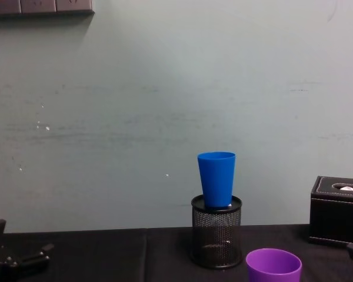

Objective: Pick up one cup with a gripper and tap it against the other cup.

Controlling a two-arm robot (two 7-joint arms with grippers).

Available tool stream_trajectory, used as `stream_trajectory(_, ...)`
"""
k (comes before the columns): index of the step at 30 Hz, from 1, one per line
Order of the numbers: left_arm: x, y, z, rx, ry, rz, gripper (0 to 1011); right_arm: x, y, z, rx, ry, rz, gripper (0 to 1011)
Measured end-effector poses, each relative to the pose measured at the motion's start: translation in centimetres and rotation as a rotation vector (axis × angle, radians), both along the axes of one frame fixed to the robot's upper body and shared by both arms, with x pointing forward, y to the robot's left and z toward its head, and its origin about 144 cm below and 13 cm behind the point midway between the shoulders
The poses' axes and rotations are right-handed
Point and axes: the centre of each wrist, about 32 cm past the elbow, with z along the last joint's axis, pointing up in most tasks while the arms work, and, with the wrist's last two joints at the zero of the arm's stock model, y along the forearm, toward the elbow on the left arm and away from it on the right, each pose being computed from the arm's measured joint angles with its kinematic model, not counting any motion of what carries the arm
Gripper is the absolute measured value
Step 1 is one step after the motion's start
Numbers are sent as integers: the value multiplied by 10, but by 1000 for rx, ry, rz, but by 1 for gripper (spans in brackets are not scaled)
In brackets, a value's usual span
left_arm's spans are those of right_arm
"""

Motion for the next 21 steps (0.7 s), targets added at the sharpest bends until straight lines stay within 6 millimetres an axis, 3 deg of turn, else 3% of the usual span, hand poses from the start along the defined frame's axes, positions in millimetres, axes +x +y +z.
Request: stream_trajectory(21,0,0,0,0,0,0,1012,-5,-2,1,18,5,37,1004)
